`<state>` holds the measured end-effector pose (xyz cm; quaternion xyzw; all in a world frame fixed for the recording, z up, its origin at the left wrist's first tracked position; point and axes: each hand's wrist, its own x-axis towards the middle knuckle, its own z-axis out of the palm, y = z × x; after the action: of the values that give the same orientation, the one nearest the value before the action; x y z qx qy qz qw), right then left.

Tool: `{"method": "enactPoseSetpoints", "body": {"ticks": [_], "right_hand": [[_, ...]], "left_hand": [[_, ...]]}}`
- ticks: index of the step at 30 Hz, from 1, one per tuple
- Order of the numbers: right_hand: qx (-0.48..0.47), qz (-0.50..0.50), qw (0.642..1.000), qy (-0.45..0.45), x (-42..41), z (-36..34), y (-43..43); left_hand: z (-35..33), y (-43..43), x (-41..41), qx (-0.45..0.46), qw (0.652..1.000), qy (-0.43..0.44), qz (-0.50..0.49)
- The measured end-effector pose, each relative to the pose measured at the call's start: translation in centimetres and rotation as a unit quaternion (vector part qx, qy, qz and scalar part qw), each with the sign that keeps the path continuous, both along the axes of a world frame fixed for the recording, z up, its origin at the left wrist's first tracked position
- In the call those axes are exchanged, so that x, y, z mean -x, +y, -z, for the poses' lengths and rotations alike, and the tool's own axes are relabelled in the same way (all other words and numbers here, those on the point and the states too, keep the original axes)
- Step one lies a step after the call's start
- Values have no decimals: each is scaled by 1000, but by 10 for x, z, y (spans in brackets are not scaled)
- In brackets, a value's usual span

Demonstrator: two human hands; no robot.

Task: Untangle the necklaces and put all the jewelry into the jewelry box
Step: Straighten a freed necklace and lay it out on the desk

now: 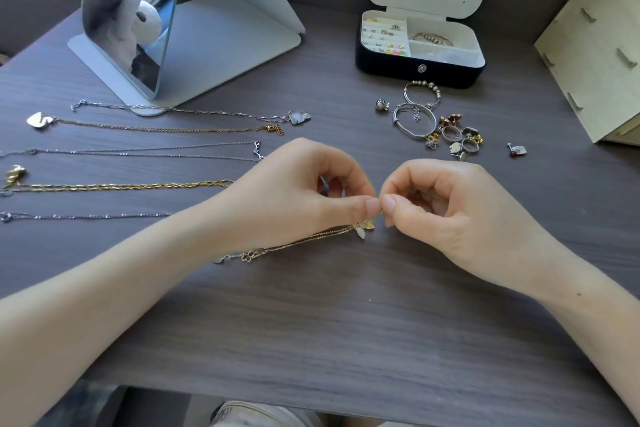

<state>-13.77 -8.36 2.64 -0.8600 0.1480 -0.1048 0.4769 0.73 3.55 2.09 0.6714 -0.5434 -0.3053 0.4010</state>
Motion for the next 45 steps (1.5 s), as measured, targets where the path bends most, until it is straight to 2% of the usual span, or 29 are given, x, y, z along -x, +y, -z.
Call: {"method": "enactPoseSetpoints", "body": {"ticks": [5,9,11,14,17,19,22,24,29,31,37,45], "right_hand": [[53,-27,998,13,2,-1,1],[124,-42,991,16,2,1,3],[143,-48,988,24,2,2,2],[142,-45,988,40,2,3,1],[118,-36,991,44,0,2,2],[99,-30,994,41,-1,0,2],[92,-24,995,31,-2,-2,1],[76,-26,996,25,-2,-3,1],[-40,-27,999,20,-4,-5,-1],[-65,-30,997,28,-5,-4,-3],[-91,-31,994,61,-10,-7,-10],[-74,-64,991,89,-14,-9,-14]], "left_hand": [[0,-1,1,-7,1000,-9,-2],[1,0,2,-1,997,-73,9],[3,0,2,48,985,-164,32],[5,-3,-1,124,935,-323,79],[6,-4,-2,156,909,-380,71],[7,-3,0,149,924,-347,55],[4,-1,2,82,975,-206,17],[2,-1,4,33,994,-104,-12],[0,-3,3,1,993,116,-32],[0,-4,0,-3,985,171,-35],[-1,-5,-5,-12,975,216,-44],[0,-5,-4,-13,974,224,-29]]}}
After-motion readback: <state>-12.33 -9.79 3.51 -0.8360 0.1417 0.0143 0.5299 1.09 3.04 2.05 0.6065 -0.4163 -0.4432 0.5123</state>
